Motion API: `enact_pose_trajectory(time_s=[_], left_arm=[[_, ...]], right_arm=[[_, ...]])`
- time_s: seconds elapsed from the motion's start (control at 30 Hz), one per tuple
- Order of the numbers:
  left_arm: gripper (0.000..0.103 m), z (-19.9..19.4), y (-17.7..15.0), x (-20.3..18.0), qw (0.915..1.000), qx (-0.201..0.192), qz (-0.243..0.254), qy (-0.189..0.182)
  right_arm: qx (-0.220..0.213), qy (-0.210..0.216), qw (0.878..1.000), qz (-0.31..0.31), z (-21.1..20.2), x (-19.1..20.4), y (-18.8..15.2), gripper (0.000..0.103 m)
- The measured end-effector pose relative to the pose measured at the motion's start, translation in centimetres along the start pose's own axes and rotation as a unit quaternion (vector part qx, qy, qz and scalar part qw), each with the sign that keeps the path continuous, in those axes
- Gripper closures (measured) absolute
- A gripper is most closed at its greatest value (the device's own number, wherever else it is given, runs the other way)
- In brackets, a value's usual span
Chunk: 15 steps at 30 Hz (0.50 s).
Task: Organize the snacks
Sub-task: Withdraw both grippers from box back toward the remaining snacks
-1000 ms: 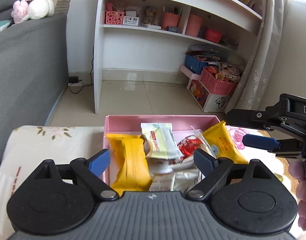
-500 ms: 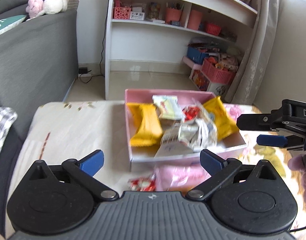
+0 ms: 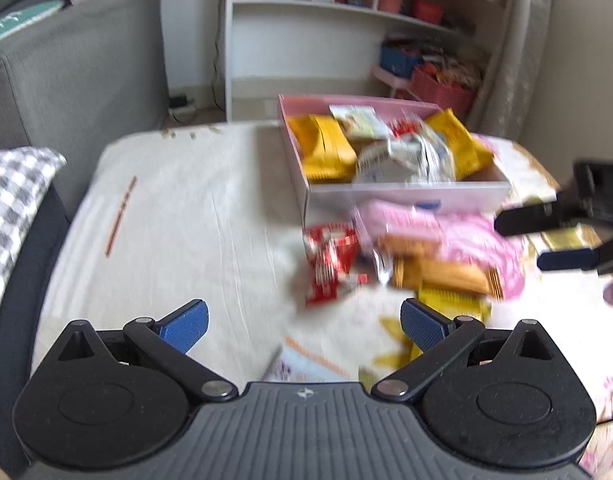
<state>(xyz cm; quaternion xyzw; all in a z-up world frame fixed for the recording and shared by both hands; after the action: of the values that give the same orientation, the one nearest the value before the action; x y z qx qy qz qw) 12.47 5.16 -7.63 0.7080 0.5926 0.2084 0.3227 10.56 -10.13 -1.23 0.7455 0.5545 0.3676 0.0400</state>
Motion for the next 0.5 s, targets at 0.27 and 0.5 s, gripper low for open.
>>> enact_pose_trajectory(time_s=[0.27,0.5], left_arm=[[0.000,-0.7,-2.6,1.0,0.9994,0.007,0.033,-0.010],[0.000,0.2,-4.8,1.3,0.9950,0.018,0.089,-0.040]], right_arm=[[0.003,-0.030,0.999,-0.015,0.8,-0.4,-2.0,0.006],[0.000,-0.044,0.998,-0.044,1.6,0.1,-3.7,0.006]])
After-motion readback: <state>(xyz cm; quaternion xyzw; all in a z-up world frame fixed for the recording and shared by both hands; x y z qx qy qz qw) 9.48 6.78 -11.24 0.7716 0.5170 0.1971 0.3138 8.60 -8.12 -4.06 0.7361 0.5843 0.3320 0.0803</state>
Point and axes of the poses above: each gripper's, at about its wrist camera, not at the fingertips, and z roughly the way its jaws point, x to its left, y to its top, the point moved 8 cm from there along z, roughly the way its jaws point, and after that the axes turned 5 degrees about -x, right-handed, at the moved point
